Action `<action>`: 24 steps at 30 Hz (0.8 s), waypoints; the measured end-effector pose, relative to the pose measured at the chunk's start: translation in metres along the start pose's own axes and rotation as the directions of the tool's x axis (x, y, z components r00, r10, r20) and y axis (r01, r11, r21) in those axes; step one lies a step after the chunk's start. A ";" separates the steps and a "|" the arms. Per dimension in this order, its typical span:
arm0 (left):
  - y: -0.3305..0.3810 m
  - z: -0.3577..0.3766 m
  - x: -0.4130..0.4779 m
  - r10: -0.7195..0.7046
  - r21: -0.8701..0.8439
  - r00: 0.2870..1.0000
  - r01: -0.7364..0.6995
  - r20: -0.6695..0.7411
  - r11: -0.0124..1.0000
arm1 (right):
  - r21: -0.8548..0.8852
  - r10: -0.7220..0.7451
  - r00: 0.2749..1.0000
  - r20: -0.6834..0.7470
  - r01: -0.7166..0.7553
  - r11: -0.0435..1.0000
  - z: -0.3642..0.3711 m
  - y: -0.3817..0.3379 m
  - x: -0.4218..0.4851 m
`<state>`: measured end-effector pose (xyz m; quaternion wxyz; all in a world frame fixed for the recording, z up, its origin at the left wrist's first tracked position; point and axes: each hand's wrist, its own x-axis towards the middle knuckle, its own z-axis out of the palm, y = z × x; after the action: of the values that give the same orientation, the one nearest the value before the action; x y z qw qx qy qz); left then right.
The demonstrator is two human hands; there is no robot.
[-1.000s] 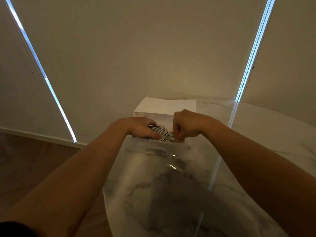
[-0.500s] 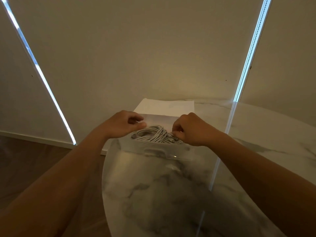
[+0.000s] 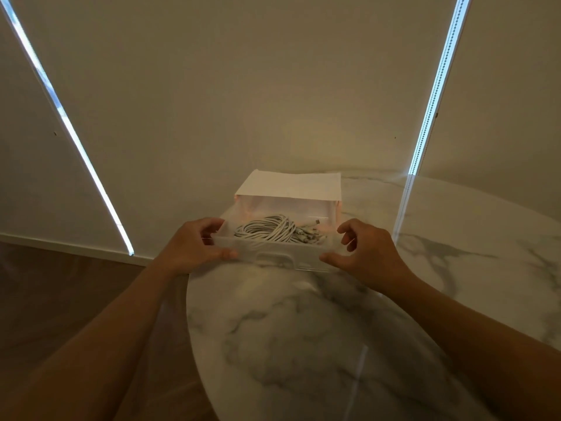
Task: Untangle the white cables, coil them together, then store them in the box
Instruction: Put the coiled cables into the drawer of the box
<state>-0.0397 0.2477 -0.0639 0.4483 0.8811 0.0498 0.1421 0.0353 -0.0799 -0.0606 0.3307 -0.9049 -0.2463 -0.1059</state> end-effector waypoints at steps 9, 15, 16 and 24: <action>-0.003 0.010 0.015 0.014 -0.022 1.000 -0.014 -0.023 1.000 | 0.090 0.137 0.988 -0.070 -0.130 0.987 0.009 0.008 0.005; -0.009 0.005 0.036 -0.031 -0.017 0.999 0.031 0.017 0.999 | 0.113 0.164 0.985 0.054 -0.169 0.979 0.006 0.015 0.022; -0.010 0.003 0.040 -0.039 -0.026 0.998 0.040 0.039 0.999 | 0.131 0.164 0.982 0.090 -0.175 0.976 0.006 0.016 0.026; -0.013 0.001 0.064 -0.047 -0.108 0.966 0.077 0.253 0.991 | 0.310 0.168 0.963 0.211 -0.229 0.923 0.011 0.025 0.044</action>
<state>0.0221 0.2683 -0.0616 0.5060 0.8622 0.0122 0.0186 0.0863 -0.0730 -0.0671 0.4638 -0.8623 -0.1960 0.0536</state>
